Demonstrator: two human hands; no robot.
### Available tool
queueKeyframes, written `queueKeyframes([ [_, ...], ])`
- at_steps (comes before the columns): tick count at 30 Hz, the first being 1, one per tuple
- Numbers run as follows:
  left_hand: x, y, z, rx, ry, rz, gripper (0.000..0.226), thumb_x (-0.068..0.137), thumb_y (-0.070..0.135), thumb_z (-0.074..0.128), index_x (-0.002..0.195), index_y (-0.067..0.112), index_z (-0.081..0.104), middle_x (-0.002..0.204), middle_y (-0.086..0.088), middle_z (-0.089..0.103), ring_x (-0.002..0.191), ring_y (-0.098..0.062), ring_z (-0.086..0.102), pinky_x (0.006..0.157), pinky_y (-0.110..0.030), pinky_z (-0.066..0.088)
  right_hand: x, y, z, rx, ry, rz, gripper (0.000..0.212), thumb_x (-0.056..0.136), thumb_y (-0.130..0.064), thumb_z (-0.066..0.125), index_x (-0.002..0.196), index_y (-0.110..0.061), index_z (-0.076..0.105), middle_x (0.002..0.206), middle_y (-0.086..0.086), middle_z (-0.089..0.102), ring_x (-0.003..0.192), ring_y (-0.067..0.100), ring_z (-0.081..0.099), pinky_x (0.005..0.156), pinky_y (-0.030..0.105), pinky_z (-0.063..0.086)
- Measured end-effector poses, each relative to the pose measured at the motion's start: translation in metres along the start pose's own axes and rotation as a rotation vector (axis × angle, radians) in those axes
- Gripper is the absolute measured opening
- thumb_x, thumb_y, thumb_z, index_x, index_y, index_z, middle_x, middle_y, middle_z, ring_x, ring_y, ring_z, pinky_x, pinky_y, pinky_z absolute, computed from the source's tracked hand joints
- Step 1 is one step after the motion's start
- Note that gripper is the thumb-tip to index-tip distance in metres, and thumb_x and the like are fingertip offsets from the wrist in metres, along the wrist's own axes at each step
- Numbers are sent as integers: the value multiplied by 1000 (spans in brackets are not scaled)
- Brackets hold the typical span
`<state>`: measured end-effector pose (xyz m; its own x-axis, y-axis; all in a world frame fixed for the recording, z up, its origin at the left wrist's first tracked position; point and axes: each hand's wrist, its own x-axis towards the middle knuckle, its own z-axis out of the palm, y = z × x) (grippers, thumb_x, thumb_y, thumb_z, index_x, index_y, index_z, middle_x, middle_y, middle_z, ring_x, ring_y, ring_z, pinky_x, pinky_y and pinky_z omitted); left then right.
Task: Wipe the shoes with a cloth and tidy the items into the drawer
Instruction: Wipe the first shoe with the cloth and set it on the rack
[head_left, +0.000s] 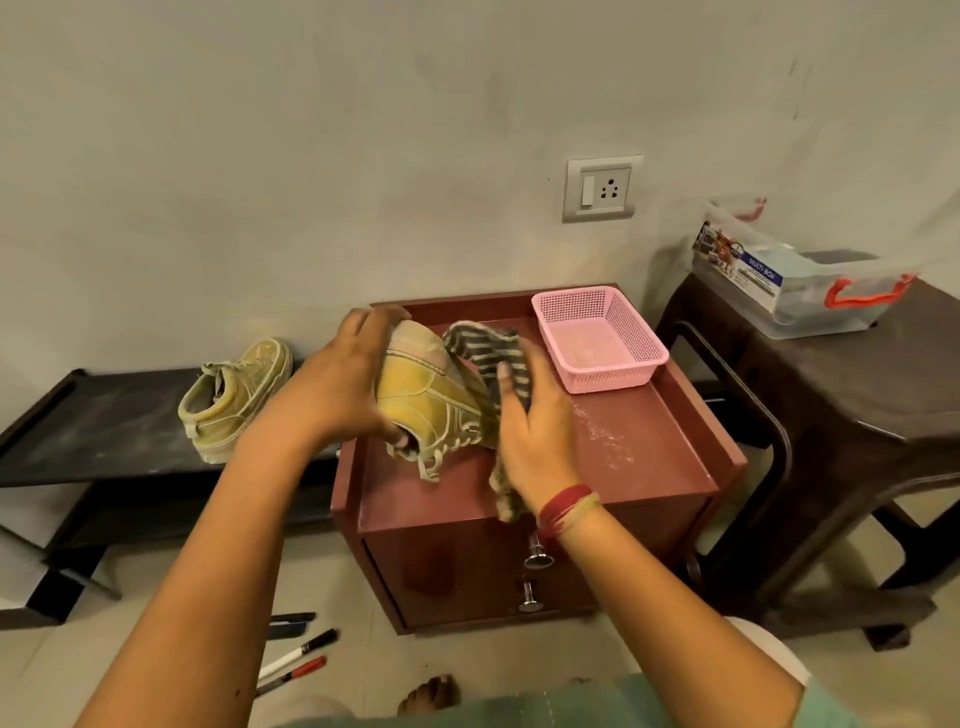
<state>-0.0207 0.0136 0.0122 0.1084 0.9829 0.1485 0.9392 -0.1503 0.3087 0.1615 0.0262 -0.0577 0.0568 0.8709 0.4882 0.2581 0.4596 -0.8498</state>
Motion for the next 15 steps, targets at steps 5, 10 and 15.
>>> queueKeyframes([
  [5,9,15,-6,147,-68,49,127,48,14,93,146,39,17,154,-3,16,116,-35,55,90,-41,50,-3,3,13,-28,-153,5,47,92,-39,38,136,-23,44,142,-2,45,132,13,39,108,48,34],
  [10,14,7,-7,71,-72,162,121,63,7,85,147,50,9,159,6,10,125,-25,48,85,-31,49,4,9,8,107,-138,88,54,91,-46,39,136,-17,43,137,2,49,129,13,43,108,42,36],
  [15,14,0,2,-59,118,154,102,66,19,83,147,42,25,148,3,34,115,-22,56,90,-42,52,5,4,5,115,-130,135,43,97,-34,41,137,-17,41,134,-8,42,126,6,36,108,26,29],
])
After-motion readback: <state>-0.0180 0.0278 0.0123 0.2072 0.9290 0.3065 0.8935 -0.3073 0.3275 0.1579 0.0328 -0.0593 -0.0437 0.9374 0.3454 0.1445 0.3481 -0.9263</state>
